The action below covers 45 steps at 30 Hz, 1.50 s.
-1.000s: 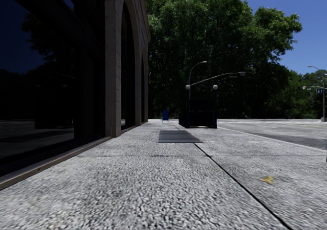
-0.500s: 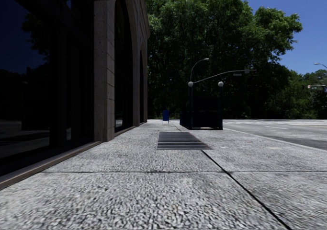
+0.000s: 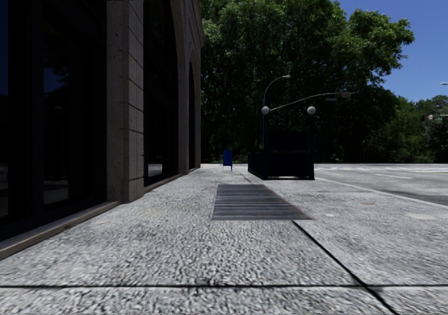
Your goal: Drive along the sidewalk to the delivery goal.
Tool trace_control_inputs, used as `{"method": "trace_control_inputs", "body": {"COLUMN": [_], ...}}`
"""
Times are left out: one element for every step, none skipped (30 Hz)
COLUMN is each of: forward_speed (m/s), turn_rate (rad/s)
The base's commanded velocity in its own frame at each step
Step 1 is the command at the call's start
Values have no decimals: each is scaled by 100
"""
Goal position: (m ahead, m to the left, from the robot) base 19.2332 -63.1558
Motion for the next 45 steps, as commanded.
{"method": "trace_control_inputs", "body": {"forward_speed": [200, 200, 200, 200, 200, 200, 200, 200, 200, 200, 200, 200, 200, 200, 200, 200, 200, 200, 200, 200, 200, 200, 200, 200, 200, 200, 200, 200, 200, 200, 200, 200, 200, 200, 200, 200, 200, 200, 200, 200, 200, 200, 200, 200, 200], "turn_rate": [0, 0, 0, 0, 0, 0, 0, 0, 0, 0, 0, 0, 0, 0, 0, 0, 0, 0, 0, 0, 0, 0, 0, 0, 0, 0, 0, 0, 0, 0, 0, 0, 0, 0, 0, 0, 0, 0, 0, 0, 0, 0, 0, 0, 0]}}
